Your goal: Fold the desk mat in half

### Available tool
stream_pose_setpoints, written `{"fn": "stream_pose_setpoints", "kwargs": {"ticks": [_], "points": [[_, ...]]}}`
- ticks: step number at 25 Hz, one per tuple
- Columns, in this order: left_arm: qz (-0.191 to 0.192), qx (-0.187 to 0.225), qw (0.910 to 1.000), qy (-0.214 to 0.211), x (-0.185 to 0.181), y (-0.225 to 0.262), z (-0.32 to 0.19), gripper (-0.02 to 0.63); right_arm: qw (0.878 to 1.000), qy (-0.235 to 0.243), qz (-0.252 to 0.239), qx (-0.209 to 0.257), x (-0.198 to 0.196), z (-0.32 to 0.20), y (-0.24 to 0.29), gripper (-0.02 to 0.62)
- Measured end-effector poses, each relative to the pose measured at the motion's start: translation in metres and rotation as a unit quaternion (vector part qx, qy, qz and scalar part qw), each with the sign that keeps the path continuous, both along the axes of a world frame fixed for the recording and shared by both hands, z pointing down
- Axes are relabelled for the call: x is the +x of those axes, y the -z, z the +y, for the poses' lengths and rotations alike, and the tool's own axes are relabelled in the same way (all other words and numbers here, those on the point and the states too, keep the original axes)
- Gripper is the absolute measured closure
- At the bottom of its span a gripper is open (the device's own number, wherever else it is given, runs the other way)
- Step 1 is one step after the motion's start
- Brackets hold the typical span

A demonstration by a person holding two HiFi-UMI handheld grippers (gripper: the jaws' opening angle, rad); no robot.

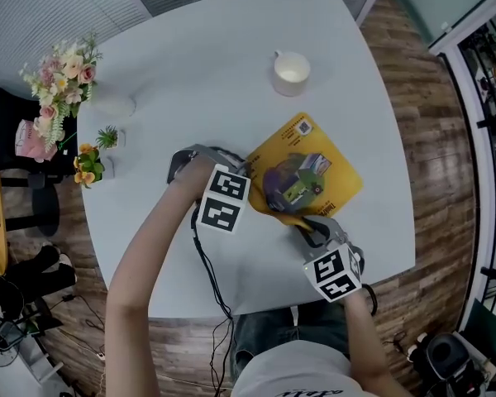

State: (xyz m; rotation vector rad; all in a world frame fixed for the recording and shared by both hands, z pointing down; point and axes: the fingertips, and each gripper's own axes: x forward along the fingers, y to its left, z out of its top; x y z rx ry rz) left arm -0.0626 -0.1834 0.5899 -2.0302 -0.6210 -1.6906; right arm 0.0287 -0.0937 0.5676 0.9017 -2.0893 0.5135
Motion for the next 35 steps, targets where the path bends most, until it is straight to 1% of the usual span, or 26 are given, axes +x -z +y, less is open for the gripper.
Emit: {"fn": "stream_pose_setpoints", "kwargs": {"ticks": [6, 10, 15, 19, 23, 27, 35], "points": [[-0.004, 0.006, 0.9997, 0.023, 0.017, 0.010, -0.015, 0.555, 1.000, -0.002, -0.031, 0.001, 0.018, -0.014, 0.004, 0.503], [-0.004, 0.014, 0.9995, 0.029, 0.034, 0.017, -0.027, 0.554, 0.999, -0.006, -0.036, 0.004, 0.034, -0.025, 0.008, 0.505], [-0.002, 0.016, 0.9994, 0.032, 0.063, 0.023, -0.045, 0.554, 0.999, -0.010, -0.042, -0.003, 0.055, -0.033, 0.007, 0.505], [0.004, 0.025, 0.9992, 0.032, 0.088, 0.023, -0.059, 0.554, 0.998, -0.016, -0.054, -0.011, 0.073, -0.039, 0.003, 0.502], [0.005, 0.040, 0.9989, 0.024, 0.111, 0.021, -0.071, 0.554, 0.998, -0.025, -0.051, -0.022, 0.096, -0.042, -0.005, 0.497], [0.002, 0.043, 0.9988, 0.022, 0.130, 0.015, -0.077, 0.552, 0.997, -0.035, -0.062, -0.028, 0.108, -0.047, -0.008, 0.495], [-0.011, 0.034, 0.9991, 0.023, 0.150, -0.001, -0.084, 0.548, 0.996, -0.049, -0.057, -0.038, 0.129, -0.053, -0.018, 0.482]]}}
